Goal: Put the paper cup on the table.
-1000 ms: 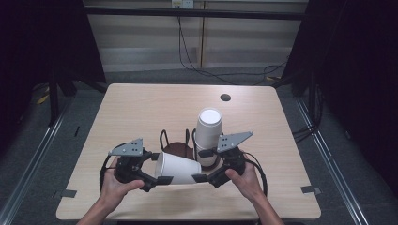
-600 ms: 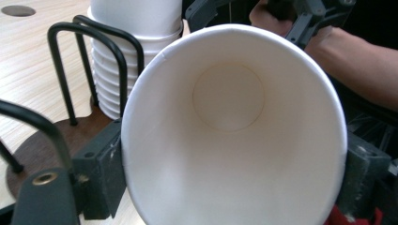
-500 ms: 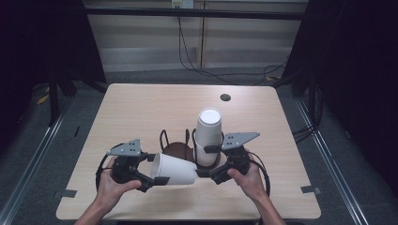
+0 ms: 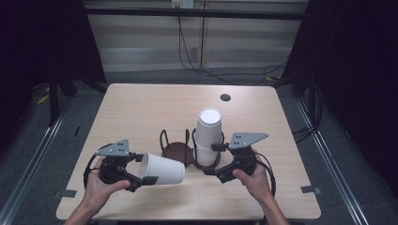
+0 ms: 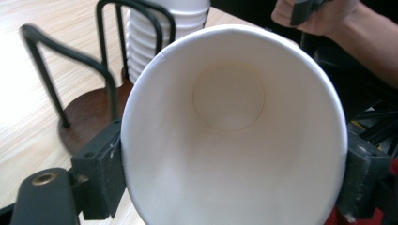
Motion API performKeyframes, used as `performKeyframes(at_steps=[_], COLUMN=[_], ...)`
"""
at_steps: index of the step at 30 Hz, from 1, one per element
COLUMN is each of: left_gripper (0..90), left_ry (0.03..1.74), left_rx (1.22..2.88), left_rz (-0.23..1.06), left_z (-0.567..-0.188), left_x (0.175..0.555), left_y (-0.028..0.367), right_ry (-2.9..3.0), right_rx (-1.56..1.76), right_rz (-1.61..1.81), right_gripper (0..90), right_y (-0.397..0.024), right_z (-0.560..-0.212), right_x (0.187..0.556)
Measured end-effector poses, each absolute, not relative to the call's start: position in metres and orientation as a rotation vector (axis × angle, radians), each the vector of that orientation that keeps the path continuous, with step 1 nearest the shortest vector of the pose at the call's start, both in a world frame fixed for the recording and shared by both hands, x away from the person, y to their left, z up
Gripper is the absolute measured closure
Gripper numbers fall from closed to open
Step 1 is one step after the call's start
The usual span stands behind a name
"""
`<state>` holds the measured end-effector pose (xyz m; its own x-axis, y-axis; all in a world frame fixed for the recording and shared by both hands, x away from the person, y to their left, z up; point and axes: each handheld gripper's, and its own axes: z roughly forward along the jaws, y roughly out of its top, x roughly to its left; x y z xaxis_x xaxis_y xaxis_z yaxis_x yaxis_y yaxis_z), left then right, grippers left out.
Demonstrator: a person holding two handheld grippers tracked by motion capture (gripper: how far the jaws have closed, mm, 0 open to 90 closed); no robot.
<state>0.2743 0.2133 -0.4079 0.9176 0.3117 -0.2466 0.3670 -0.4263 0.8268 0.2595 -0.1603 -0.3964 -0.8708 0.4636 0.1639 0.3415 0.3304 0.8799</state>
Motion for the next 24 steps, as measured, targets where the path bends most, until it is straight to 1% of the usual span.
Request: performKeyframes(at_steps=[4, 13, 20, 24], left_gripper=[15.1, 15.1, 15.0, 15.0], left_ry=[0.5, 0.55, 0.598, 0.626], left_rx=[2.042, 2.092, 2.102, 2.113], left_rz=[-0.051, -0.015, 0.03, 0.078], left_z=[-0.409, -0.403, -0.4, -0.397], left_x=[0.275, 0.281, 0.284, 0.288], left_y=[0.221, 0.244, 0.266, 0.275], right_ry=[2.449, 2.48, 2.477, 2.473], right_rx=[0.777, 0.816, 0.8, 0.802], right_rz=[1.561, 1.523, 1.546, 1.542], right_gripper=[14.3, 14.3, 14.2, 14.2], right_y=[-0.164, -0.166, -0.167, -0.167], right_z=[-0.4, -0.414, -0.414, -0.414], right_x=[0.256, 0.257, 0.256, 0.256])
